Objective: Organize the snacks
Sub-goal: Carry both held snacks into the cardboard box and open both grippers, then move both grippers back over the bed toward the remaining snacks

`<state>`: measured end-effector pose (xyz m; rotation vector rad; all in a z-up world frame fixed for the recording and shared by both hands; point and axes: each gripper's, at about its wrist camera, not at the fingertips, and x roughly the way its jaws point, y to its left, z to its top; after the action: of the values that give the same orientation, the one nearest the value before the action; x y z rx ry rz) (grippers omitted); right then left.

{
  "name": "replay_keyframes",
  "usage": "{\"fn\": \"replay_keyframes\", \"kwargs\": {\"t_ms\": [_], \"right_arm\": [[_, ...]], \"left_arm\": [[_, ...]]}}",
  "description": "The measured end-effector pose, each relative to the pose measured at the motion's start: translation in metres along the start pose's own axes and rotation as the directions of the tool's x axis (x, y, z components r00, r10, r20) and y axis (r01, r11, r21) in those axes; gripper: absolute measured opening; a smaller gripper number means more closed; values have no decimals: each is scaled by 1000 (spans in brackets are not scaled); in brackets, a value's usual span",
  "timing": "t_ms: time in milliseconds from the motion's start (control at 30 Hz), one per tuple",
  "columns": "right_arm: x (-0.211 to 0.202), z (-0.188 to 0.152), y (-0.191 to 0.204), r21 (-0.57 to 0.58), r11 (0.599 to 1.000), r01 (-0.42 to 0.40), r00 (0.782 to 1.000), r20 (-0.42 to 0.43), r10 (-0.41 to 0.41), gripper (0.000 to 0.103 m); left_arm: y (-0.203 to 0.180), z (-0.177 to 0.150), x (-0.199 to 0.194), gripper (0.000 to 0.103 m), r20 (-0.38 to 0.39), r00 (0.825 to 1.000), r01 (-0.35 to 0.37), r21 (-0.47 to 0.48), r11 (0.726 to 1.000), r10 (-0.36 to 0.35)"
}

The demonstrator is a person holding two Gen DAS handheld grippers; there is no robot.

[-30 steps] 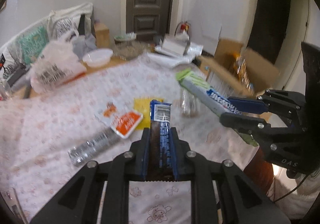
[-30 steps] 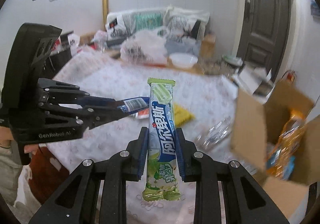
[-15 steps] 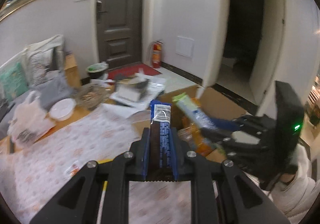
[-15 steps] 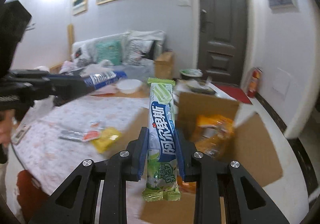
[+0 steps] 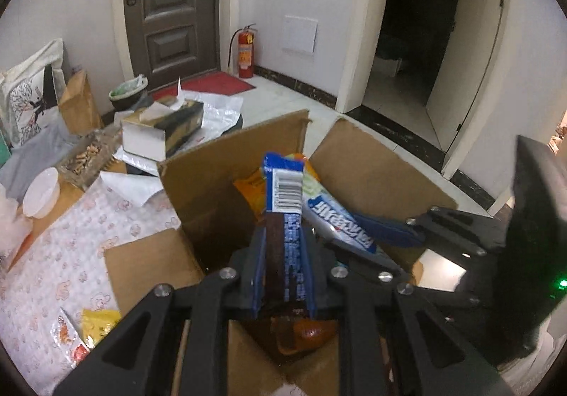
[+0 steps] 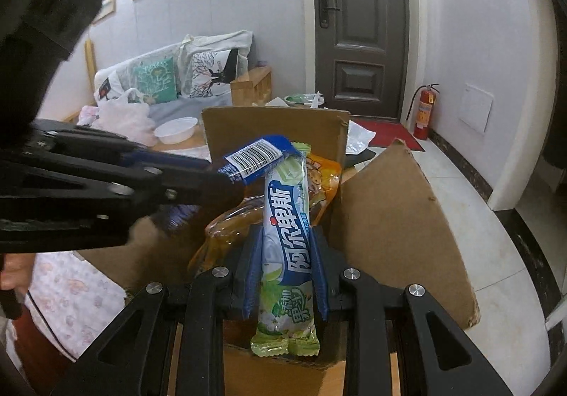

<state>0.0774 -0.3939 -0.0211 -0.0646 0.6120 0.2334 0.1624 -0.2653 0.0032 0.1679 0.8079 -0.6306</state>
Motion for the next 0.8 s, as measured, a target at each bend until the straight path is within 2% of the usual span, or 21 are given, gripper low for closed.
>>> {"fn": "replay_keyframes", "kwargs": {"t_ms": [167, 500, 667, 800], "right_arm": [[0, -2, -3, -12, 1000, 5, 1000, 0, -5, 22], [-4, -6, 2, -2, 1000, -2, 1000, -1, 2, 22], [-8, -4, 8, -6, 1000, -1, 1000, 10, 1, 28], [-12, -1, 9, -15, 1000, 6, 1000, 15, -5, 28]], "left_arm": [[4, -3, 10, 16, -27, 1000, -6, -15, 1000, 5], [15, -8, 1, 18, -43, 998, -51, -40, 998, 49], [17, -11, -3, 29, -40, 998, -55, -38, 998, 54], [20, -11, -11, 38, -24, 998, -52, -45, 998, 51]]}}
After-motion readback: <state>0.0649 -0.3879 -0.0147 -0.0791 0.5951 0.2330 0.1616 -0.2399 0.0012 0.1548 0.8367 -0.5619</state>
